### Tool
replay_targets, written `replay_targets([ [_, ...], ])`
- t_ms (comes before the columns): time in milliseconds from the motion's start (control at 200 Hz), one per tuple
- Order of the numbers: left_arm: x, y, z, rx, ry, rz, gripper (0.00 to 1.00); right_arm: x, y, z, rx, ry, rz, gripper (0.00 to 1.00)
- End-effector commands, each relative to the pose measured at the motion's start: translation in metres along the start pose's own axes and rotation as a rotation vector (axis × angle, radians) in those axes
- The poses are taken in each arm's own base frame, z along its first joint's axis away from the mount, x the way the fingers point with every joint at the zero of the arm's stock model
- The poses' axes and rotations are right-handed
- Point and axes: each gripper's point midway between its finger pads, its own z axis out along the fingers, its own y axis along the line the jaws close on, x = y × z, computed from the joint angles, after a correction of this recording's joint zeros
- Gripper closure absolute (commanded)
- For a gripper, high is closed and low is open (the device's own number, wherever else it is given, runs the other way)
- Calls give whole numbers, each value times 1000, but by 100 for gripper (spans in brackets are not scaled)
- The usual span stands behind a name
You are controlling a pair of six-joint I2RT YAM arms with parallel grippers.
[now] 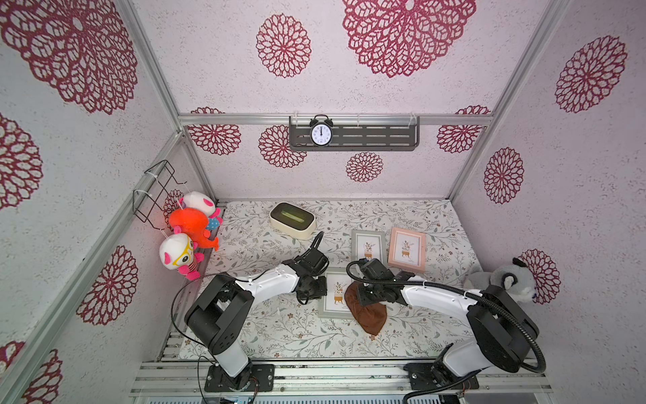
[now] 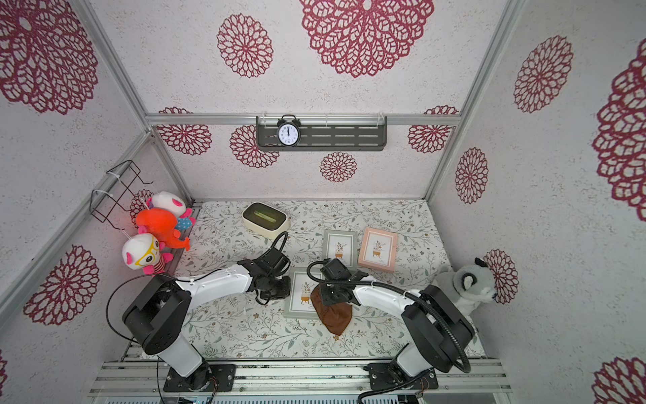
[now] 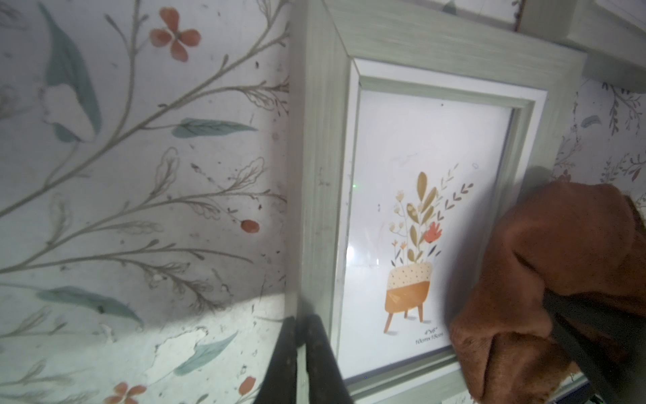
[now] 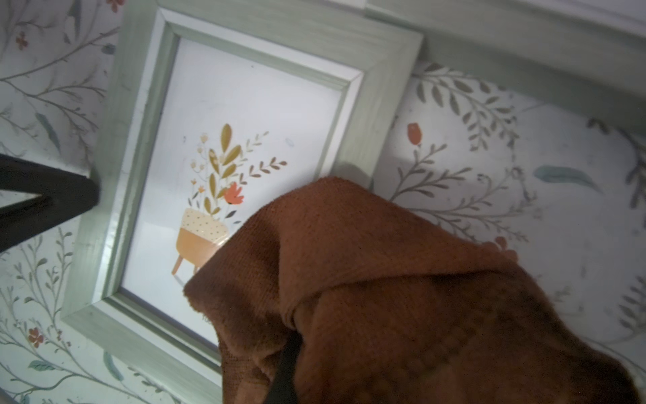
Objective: Wipe the picture frame with a cloth
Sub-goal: Wipe the dirt from the picture frame.
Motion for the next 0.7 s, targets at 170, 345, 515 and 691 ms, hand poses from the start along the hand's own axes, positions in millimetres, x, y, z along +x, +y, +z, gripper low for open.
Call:
replay_targets([
  [170, 52, 68, 15, -264, 144, -21, 90, 25, 49, 14, -127, 83, -41, 100],
  [345, 46, 66, 8, -251, 122, -31, 89, 17, 50, 1, -122, 52, -36, 100],
  [515, 44, 66, 6, -254, 114, -25, 89, 13, 49, -10, -118, 34, -30, 100],
  [691, 42, 65, 4, -251, 104, -27, 88, 5, 48, -24, -117, 3, -26, 100],
])
